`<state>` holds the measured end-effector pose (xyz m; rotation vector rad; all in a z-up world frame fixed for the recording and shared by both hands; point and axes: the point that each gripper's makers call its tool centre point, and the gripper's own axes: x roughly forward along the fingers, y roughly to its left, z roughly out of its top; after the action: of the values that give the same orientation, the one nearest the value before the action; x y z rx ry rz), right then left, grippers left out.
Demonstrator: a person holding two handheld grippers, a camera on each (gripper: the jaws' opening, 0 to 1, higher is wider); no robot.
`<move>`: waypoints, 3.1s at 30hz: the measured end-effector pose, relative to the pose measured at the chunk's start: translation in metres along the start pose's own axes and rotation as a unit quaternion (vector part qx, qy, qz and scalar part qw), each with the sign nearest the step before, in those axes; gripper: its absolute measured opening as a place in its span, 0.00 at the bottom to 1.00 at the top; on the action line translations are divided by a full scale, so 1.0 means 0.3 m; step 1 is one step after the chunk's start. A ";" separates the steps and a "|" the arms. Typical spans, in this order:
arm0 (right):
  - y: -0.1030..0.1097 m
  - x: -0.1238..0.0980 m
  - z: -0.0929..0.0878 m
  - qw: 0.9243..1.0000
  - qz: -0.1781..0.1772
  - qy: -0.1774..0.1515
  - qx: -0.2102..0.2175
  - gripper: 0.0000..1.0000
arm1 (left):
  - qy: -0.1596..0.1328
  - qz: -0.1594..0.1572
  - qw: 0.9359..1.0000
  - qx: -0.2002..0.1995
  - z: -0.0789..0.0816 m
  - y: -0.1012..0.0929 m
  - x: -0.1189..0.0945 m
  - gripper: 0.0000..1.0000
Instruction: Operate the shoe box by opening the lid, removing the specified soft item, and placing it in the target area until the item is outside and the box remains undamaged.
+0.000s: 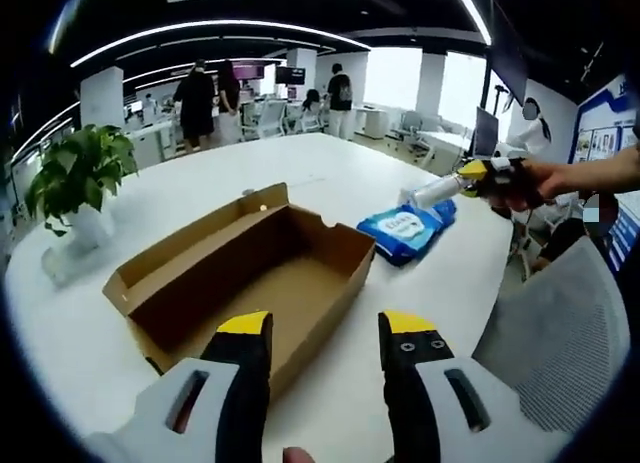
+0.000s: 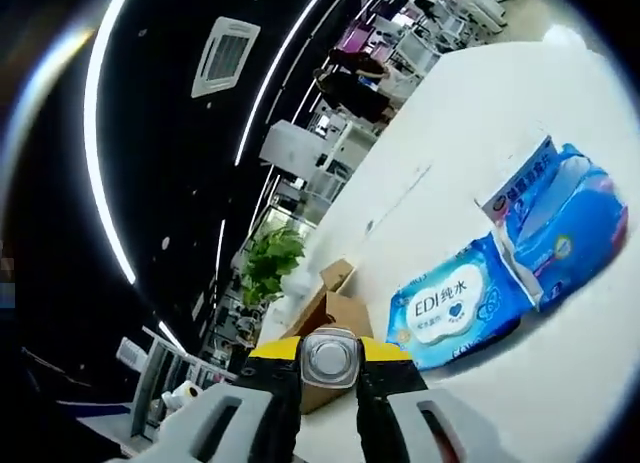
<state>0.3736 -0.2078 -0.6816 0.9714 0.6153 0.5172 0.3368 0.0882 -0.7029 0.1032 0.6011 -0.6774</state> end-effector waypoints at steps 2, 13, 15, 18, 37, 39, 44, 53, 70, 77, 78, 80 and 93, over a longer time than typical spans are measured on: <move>-0.019 0.004 0.029 1.000 -0.005 0.002 -0.004 0.16 | 0.000 0.004 1.000 -0.002 -0.003 0.004 -0.006 0.43; -0.126 0.057 0.182 0.996 -0.050 0.045 -0.055 0.16 | -0.007 0.021 1.000 -0.012 0.006 0.018 -0.037 0.42; -0.140 0.067 0.200 0.994 -0.060 0.060 -0.074 0.16 | -0.006 0.022 1.000 -0.013 0.001 0.017 -0.039 0.42; -0.158 0.083 0.224 0.987 -0.078 0.087 -0.106 0.16 | -0.005 0.021 1.000 -0.012 -0.003 0.012 -0.041 0.41; -0.174 0.195 0.291 0.913 -0.117 0.235 -0.313 0.16 | 0.018 0.004 1.000 0.001 -0.049 -0.044 -0.025 0.41; -0.176 0.202 0.300 0.895 -0.121 0.256 -0.346 0.16 | 0.020 0.002 1.000 0.001 -0.054 -0.048 -0.024 0.41; -0.148 0.207 0.310 0.830 -0.122 0.316 -0.444 0.16 | 0.026 -0.004 1.000 0.006 -0.068 -0.057 -0.024 0.41; -0.199 0.235 0.324 0.692 -0.101 0.415 -0.582 0.16 | 0.033 -0.003 0.999 0.003 -0.097 -0.055 -0.027 0.40; -0.261 0.271 0.339 0.573 -0.078 0.489 -0.653 0.16 | 0.045 -0.005 0.999 -0.011 -0.151 -0.052 -0.042 0.41; -0.282 0.269 0.330 0.556 -0.080 0.500 -0.659 0.16 | 0.042 0.003 0.999 -0.023 -0.156 -0.022 -0.044 0.42; -0.285 0.269 0.329 0.554 -0.080 0.502 -0.659 0.16 | 0.041 0.005 0.999 -0.025 -0.154 -0.019 -0.044 0.42; -0.289 0.269 0.327 0.551 -0.081 0.504 -0.660 0.16 | 0.039 0.005 0.999 -0.028 -0.151 -0.017 -0.043 0.43; -0.343 0.273 0.294 0.550 -0.081 0.516 -0.652 0.17 | 0.032 0.008 0.999 -0.040 -0.142 -0.001 -0.041 0.45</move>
<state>0.5060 -0.2553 -0.7544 -0.9808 1.0474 1.1291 0.3081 0.1068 -0.7311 0.0546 0.6880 -0.6363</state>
